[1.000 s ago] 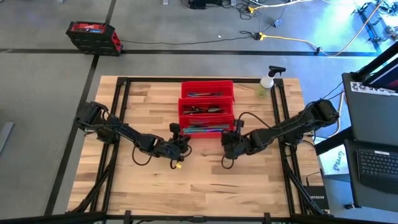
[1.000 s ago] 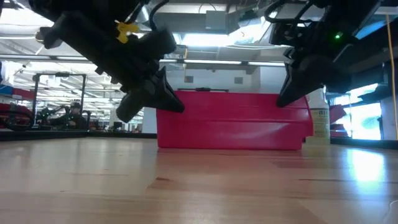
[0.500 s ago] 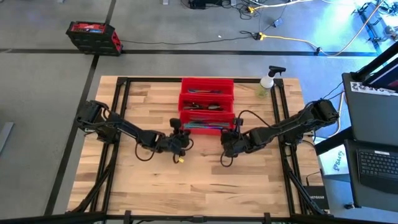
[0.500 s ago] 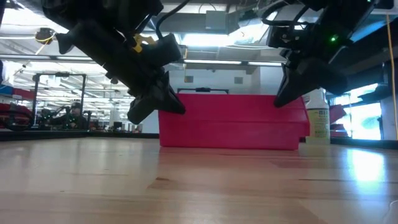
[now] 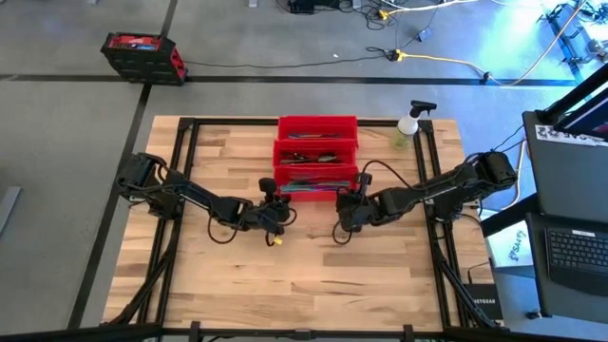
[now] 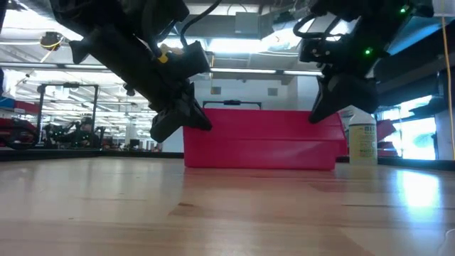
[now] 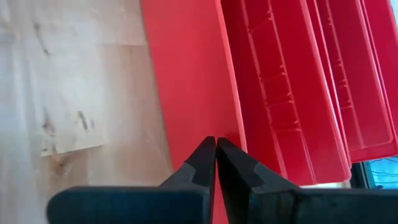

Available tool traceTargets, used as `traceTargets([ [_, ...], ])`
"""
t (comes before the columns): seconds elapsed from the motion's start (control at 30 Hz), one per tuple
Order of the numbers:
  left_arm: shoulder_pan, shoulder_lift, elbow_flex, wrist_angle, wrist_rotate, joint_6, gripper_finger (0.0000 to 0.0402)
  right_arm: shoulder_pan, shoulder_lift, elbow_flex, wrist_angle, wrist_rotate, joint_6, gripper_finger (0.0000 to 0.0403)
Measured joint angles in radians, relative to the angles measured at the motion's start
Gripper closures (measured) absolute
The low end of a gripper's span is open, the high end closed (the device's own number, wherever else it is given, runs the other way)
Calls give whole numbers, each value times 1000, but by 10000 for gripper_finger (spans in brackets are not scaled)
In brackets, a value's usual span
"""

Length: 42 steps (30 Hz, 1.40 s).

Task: Sort silverware
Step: Return to Home Position

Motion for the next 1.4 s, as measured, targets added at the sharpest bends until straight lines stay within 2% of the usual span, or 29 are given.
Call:
traceTargets([
  [0.43,70,0,0,6,5,-2,402,-19,0,0,26,10,-37,402],
  [1.2,72,0,0,38,13,-2,402,-76,-1,0,20,16,-59,402],
  [1.4,62,0,0,62,13,12,402,-75,-1,0,30,-131,-54,402],
])
